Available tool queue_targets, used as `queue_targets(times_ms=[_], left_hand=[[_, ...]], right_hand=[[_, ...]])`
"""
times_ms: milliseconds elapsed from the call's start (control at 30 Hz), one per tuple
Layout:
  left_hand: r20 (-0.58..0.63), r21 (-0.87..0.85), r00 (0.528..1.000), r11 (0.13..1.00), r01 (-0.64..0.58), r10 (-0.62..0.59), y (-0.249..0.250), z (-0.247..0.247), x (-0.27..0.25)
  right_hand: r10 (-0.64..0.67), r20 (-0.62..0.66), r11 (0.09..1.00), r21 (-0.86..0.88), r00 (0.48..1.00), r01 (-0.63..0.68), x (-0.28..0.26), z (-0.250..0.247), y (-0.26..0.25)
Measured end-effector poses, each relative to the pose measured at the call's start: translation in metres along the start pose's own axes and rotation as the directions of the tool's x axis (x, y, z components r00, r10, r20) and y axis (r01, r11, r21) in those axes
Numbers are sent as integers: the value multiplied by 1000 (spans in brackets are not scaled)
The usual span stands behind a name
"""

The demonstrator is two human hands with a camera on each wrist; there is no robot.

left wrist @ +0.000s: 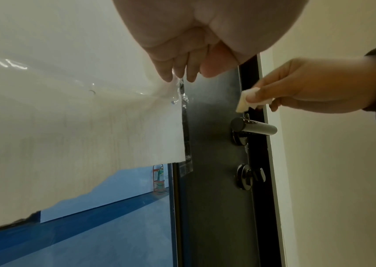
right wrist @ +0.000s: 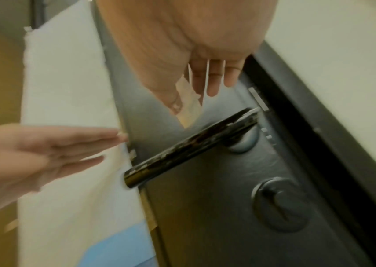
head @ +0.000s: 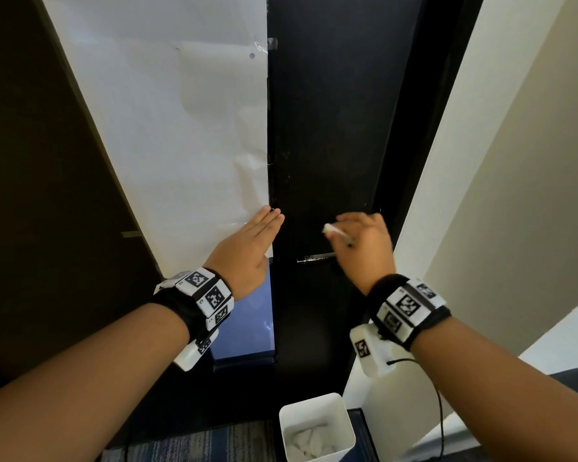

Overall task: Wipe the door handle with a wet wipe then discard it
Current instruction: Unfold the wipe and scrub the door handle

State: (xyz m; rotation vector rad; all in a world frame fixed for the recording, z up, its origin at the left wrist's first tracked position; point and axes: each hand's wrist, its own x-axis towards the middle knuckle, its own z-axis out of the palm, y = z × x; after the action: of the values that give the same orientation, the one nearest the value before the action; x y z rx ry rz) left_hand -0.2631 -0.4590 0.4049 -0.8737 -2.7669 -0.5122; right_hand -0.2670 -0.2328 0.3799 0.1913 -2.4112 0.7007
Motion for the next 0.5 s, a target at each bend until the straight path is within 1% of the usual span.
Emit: queue_targets(times_ms=[33, 67, 100, 133, 167, 233, 333, 400, 500], left_hand=[[3, -5, 1000, 1000, 0, 0, 0, 0, 0], [6, -10, 1000, 1000, 0, 0, 1, 1, 0], [7, -15, 1000, 1000, 0, 0, 1, 1, 0], [7, -16, 1000, 1000, -1, 1, 1, 3, -1], [7, -15, 1000, 1000, -4, 4, 1, 4, -1], [12, -19, 1000, 1000, -8, 8, 0, 7, -1], [19, -23, 1000, 1000, -15, 15, -1, 10, -1], [27, -25, 1000, 1000, -14, 14, 0, 11, -1], [31, -27, 999, 1000, -15, 16, 1, 10, -1]], right_hand=[[133, 14, 990, 49, 991, -133, 3, -6, 9], [271, 34, 955, 118, 962, -273, 6, -11, 18], [391, 58, 900, 185, 918, -395, 6, -15, 25], [479, 70, 845, 231, 875, -481, 6, -18, 31], [540, 76, 800, 261, 838, -540, 5, -18, 36], [621, 94, 726, 304, 778, -617, 2, -16, 45], [687, 133, 627, 389, 714, -675, 1, -7, 53], [704, 193, 555, 452, 684, -699, 1, -3, 55], [708, 252, 472, 525, 660, -708, -3, -2, 53]])
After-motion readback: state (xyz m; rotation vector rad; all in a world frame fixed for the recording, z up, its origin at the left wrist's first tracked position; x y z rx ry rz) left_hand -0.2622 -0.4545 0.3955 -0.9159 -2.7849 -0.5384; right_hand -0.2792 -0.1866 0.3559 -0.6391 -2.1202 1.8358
